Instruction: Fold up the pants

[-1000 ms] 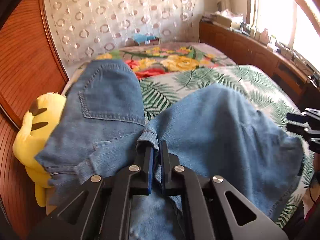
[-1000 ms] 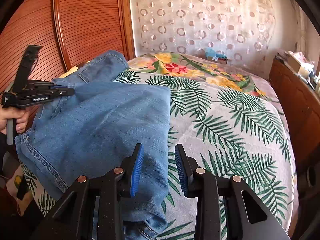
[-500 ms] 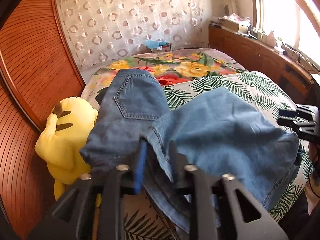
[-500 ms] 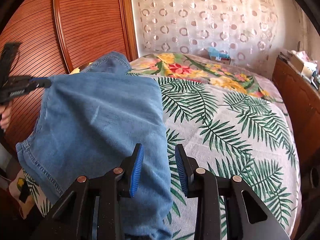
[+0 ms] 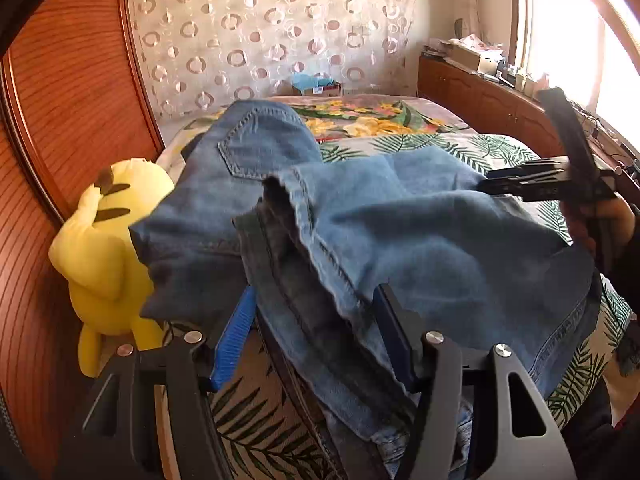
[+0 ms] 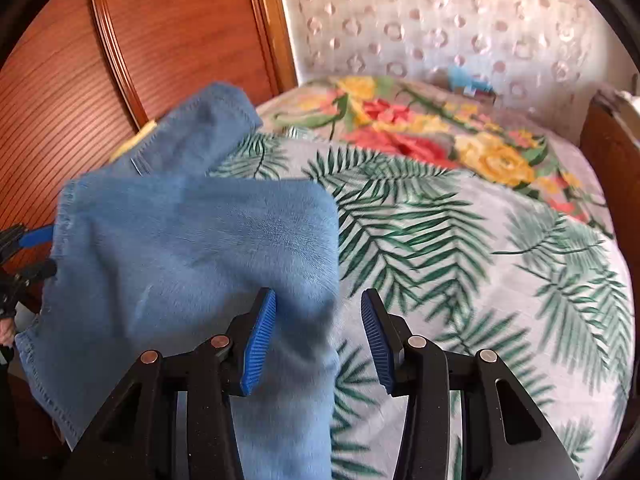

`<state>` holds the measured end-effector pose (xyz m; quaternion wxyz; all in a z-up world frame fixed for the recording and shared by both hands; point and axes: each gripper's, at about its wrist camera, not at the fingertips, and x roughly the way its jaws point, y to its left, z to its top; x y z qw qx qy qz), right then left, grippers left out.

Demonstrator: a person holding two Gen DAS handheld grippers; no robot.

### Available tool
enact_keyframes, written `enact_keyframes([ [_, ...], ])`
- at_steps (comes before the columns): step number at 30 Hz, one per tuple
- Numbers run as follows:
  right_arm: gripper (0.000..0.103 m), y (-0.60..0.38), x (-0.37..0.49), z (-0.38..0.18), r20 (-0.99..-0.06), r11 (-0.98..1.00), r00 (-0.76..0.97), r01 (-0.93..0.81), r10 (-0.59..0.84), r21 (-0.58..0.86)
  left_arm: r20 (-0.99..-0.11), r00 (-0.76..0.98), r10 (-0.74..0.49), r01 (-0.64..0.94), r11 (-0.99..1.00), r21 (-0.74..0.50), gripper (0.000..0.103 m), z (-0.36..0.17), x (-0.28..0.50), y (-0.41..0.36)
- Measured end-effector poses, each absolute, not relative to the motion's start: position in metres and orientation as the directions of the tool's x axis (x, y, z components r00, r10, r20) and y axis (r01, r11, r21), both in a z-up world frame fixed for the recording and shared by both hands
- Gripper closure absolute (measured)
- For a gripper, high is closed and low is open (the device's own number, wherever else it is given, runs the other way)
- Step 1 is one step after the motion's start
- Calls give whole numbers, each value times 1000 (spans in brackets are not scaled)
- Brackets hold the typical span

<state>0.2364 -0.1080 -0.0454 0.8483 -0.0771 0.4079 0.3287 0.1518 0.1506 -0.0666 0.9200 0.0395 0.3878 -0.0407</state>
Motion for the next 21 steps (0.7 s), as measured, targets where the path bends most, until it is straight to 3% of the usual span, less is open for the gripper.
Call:
enact_keyframes([
  [7,60,-106,257,-56,-757,754,386,-624,527,207,-719,693,-51,103,994,30,41,-74,149,153],
  [9,78,-106,256,-56,-756,741,369,-635,540,219,-718,695,-50,101,994,28,41,-74,150,153],
  [12,93,-107,249,-51,-744,753,415,-634,523,176,-710,703,-47,99,995,33,41,-70,150,151],
  [21,96,-162,203,15,-645,798,585,-599,492,66,-664,744,-79,140,989,39,41,-43,147,128],
])
